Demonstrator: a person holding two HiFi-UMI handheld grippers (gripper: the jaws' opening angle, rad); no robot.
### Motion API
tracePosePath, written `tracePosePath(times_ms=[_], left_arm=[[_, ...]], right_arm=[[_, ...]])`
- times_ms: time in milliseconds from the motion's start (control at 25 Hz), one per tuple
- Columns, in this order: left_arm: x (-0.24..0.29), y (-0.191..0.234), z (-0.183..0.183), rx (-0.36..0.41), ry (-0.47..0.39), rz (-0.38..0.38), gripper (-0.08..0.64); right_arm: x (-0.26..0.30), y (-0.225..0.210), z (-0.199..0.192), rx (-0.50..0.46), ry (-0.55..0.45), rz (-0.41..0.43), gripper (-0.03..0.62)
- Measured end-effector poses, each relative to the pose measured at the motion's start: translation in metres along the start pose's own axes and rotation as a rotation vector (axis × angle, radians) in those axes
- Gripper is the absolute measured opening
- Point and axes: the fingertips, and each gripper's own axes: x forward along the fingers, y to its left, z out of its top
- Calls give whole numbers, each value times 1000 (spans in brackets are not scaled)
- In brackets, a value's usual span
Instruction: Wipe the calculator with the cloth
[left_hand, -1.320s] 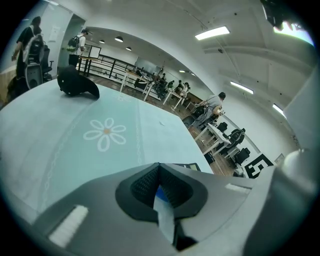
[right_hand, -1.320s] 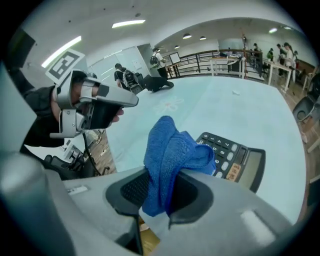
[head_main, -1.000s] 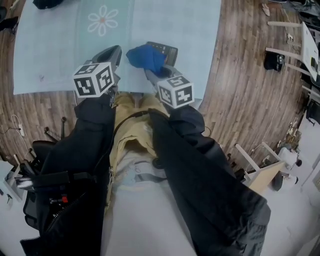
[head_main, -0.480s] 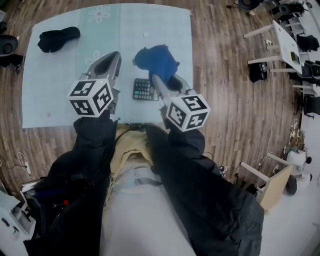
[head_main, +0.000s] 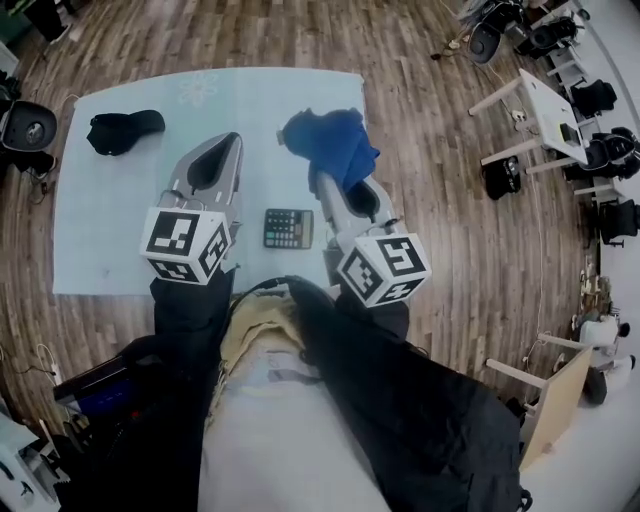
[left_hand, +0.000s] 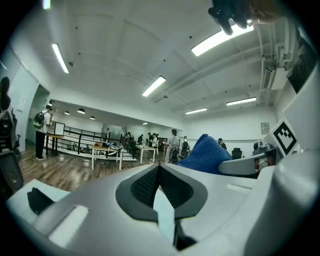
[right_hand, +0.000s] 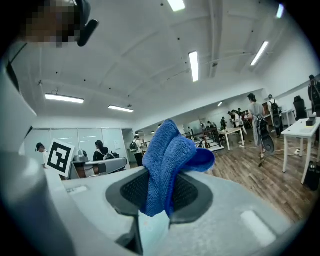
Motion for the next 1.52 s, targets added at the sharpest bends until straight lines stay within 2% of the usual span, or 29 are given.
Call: tracePosePath(times_ms=[120,240,320,600,840,1200,1520], left_arm=[[-1,-4,9,66,-24,8,-2],[-5,-10,23,167,-33,22,0],[-10,-14,38,201,-47,20,0],[-13,-7,46,199,-54,55,-1],[-18,15,56,198,-51,86,0],[-11,11,58,206,-71,81,-2],[-6,-4,66,245,-90,41,-2]], right_arm=[[-1,-3,16,-15,-58,-14,101],[-2,2,33,-39,-110,-21,100],[-5,7,44,-54,-138,-32,100],[-7,12,71,-115,-222,-61,98],[1,32,86,-185,-245,-88,97],[-2,27,89,-204,-239,-122,97],[-6,24,95,-219,-236,-147,97]])
